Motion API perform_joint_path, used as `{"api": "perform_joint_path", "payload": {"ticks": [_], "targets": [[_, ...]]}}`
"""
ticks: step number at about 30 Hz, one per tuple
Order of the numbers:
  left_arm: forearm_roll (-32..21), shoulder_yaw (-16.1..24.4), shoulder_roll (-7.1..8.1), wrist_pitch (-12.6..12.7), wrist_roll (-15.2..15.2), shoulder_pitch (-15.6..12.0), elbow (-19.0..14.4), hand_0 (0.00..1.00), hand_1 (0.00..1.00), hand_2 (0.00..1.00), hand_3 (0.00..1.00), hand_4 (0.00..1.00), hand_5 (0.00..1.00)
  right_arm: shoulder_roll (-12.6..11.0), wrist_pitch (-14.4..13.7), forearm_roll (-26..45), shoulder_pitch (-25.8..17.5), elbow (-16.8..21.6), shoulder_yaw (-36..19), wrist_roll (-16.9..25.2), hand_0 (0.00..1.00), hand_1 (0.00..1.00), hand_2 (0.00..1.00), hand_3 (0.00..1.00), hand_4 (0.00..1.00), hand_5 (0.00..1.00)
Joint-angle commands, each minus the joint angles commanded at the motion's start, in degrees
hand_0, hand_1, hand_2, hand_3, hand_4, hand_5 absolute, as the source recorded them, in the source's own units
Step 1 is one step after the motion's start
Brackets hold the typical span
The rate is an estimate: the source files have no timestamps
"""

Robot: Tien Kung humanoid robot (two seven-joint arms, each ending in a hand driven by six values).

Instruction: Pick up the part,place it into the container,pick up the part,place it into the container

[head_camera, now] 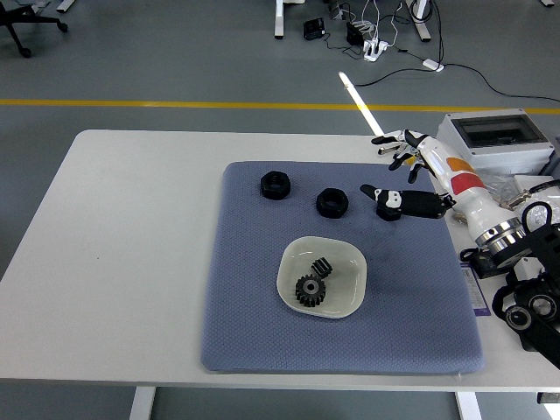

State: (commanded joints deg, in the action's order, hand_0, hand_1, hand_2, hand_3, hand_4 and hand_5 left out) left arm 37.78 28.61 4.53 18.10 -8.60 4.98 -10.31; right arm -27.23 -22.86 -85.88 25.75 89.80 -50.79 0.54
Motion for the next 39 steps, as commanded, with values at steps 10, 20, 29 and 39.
{"api": "perform_joint_path", "payload": {"ticks": [10,20,29,39], "targets": [[-1.8,-1.9,-0.02,-0.7,0.5,0.1,-0.3,0.709,0.685,0.741,0.578,0.661,0.617,-0.8,-0.9,23.8,-3.7,-1.5,-4.3,5.8,0.575,0.669,0.801,0.822,0.983,0.687],[-3.7,-3.8,-0.31,-0.7,1.8,0.4,-0.4,0.709,0.685,0.741,0.578,0.666,0.61,-1.4,-1.0,40.5,-7.0,-2.8,-10.3,11.0,0.704,0.748,0.827,0.863,0.998,0.806],[-1.6,-3.0,-0.47,-1.1,0.9,0.1,-0.4,0.708,0.684,0.742,0.576,0.665,0.602,-1.6,-0.8,38.6,-6.9,-3.2,-10.2,10.1,0.736,0.757,0.833,0.866,0.998,0.844],[-3.3,-4.2,-0.55,-1.0,1.1,0.1,-0.4,0.708,0.684,0.739,0.575,0.668,0.605,-1.3,-0.6,39.8,-7.4,-3.9,-10.1,10.3,0.745,0.758,0.832,0.86,0.998,0.844]]}}
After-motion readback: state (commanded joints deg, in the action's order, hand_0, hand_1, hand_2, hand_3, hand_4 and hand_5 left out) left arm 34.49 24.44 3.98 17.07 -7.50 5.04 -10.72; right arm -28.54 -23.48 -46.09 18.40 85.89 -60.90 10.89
